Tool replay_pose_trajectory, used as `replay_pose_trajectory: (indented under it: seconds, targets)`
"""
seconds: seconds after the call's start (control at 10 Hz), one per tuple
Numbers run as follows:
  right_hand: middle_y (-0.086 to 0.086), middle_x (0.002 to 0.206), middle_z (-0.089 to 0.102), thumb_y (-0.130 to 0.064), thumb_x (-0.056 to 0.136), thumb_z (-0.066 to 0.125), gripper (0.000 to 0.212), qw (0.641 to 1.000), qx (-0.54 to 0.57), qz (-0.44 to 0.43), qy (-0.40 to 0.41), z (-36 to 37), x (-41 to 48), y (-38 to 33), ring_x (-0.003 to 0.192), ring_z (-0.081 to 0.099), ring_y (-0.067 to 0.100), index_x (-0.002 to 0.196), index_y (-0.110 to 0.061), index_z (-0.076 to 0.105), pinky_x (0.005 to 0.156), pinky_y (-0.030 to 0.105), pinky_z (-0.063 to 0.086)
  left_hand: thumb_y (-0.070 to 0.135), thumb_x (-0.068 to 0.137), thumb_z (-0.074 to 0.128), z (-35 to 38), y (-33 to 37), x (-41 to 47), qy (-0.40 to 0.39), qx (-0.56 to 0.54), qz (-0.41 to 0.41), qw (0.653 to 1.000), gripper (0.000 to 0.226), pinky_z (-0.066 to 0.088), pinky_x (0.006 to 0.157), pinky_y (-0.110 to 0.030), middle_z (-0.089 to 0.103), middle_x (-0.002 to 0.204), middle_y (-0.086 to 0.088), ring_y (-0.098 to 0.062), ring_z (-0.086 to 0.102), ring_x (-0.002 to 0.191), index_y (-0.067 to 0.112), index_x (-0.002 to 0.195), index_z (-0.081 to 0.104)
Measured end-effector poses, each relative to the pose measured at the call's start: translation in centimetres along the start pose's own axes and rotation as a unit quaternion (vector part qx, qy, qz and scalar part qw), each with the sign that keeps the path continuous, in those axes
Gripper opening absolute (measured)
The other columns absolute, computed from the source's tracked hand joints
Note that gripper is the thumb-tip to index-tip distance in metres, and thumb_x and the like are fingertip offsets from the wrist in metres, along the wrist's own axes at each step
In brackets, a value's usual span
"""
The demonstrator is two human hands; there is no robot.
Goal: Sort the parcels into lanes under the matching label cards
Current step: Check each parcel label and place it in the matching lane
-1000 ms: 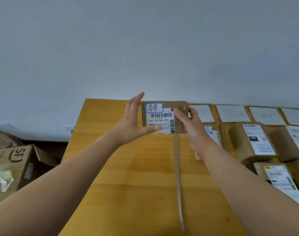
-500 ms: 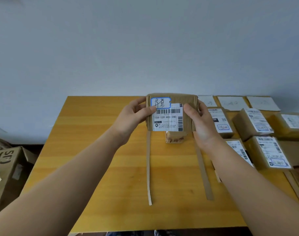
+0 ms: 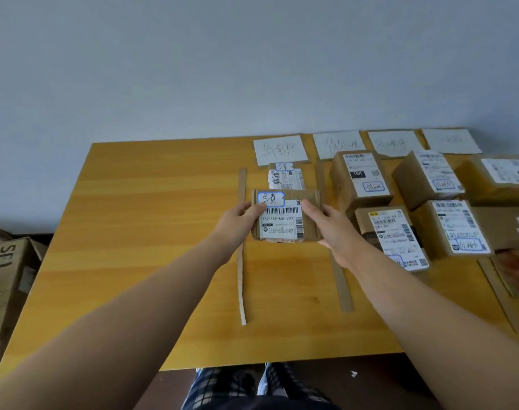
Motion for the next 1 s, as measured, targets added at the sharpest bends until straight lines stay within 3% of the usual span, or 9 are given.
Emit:
replay_pose_trajectory:
  seconds: [0.1, 0.2, 0.3, 0.5, 0.7, 0.8, 0.9, 1.0]
  targets:
    - [-0.001, 0.107, 0.071, -0.042, 0.093, 0.057, 0.032, 0.999, 0.018, 0.038, -0.007, -0.1, 0.2, 1.5, 0.104, 0.065, 0.019, 0.116, -0.020, 0.059, 0.100, 0.042, 0.045, 0.043, 0.094, 0.053, 0.6, -1.0, 0.5, -0.008, 0.030, -0.027, 0.999, 0.037, 0.049, 0.076, -0.025, 0.072, 0.103, 0.003, -0.012, 0.065, 0.093, 0.020, 0.121, 0.061]
    - [-0.001, 0.101, 0.070, -0.040, 0.092, 0.059, 0.032, 0.998, 0.028, 0.058, 0.013, -0.3, 0.5, 2.6, 0.098, 0.064, 0.017, 0.116, -0.019, 0.056, 0.089, 0.036, 0.050, 0.040, 0.094, 0.054, 1.2, -2.1, 1.1, -0.006, 0.058, -0.040, 0.998, 0.030, 0.053, 0.089, -0.036, 0.073, 0.097, 0.002, -0.018, 0.066, 0.093, 0.018, 0.112, 0.064]
    - [-0.002, 0.099, 0.068, -0.038, 0.093, 0.058, 0.028, 0.997, 0.015, 0.068, 0.024, -0.3, 0.9, 3.2, 0.091, 0.063, 0.014, 0.114, -0.019, 0.056, 0.069, 0.026, 0.047, 0.035, 0.094, 0.057, 1.8, -3.2, 1.5, 0.007, 0.060, -0.056, 0.997, 0.031, 0.053, 0.091, -0.039, 0.072, 0.099, -0.001, -0.020, 0.067, 0.095, 0.014, 0.116, 0.062]
    - [0.004, 0.101, 0.069, -0.031, 0.095, 0.058, 0.027, 0.993, -0.052, 0.090, 0.056, -0.5, 2.1, 4.1, 0.091, 0.065, 0.020, 0.114, -0.012, 0.060, 0.065, 0.029, 0.052, 0.033, 0.096, 0.055, 2.8, -4.2, 2.6, 0.006, 0.123, -0.070, 0.990, 0.039, 0.056, 0.083, -0.034, 0.069, 0.107, -0.003, -0.017, 0.066, 0.092, 0.011, 0.127, 0.055]
    - [0.006, 0.103, 0.068, -0.036, 0.092, 0.060, 0.031, 0.980, -0.153, 0.080, 0.099, -0.7, 3.8, 4.2, 0.090, 0.065, 0.021, 0.112, -0.012, 0.059, 0.078, 0.039, 0.059, 0.040, 0.095, 0.052, 3.0, -4.0, 3.7, 0.026, 0.214, -0.062, 0.974, 0.046, 0.058, 0.080, -0.040, 0.069, 0.110, -0.006, -0.021, 0.067, 0.091, 0.010, 0.131, 0.052]
    - [0.005, 0.104, 0.066, -0.039, 0.092, 0.059, 0.035, 0.972, -0.196, 0.072, 0.106, -0.4, 3.9, 3.9, 0.088, 0.065, 0.021, 0.114, -0.012, 0.056, 0.076, 0.037, 0.059, 0.039, 0.096, 0.051, 2.9, -4.1, 3.6, 0.038, 0.215, -0.061, 0.974, 0.045, 0.056, 0.070, -0.033, 0.067, 0.112, -0.006, -0.018, 0.064, 0.090, 0.011, 0.130, 0.051]
    - [0.004, 0.105, 0.064, -0.043, 0.092, 0.059, 0.042, 0.967, -0.212, 0.076, 0.116, -0.3, 3.7, 3.8, 0.087, 0.063, 0.019, 0.120, -0.013, 0.052, 0.077, 0.038, 0.059, 0.041, 0.096, 0.048, 2.5, -3.9, 3.1, 0.056, 0.210, -0.063, 0.974, 0.046, 0.055, 0.070, -0.034, 0.063, 0.117, -0.006, -0.019, 0.062, 0.087, 0.011, 0.131, 0.049]
    - [0.002, 0.107, 0.060, -0.044, 0.093, 0.057, 0.049, 0.962, -0.236, 0.063, 0.122, -0.2, 2.9, 3.1, 0.081, 0.056, 0.014, 0.129, -0.013, 0.045, 0.065, 0.030, 0.055, 0.042, 0.096, 0.048, 1.6, -3.7, 2.5, 0.077, 0.207, -0.063, 0.973, 0.044, 0.054, 0.077, -0.038, 0.061, 0.115, -0.006, -0.021, 0.062, 0.086, 0.013, 0.128, 0.051]
Point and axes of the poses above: each hand's wrist, its own x-axis towards the middle knuckle, its own z-axis out of the palm, y = z × x, the point moved 1 cm from there along x, towards the middle knuckle
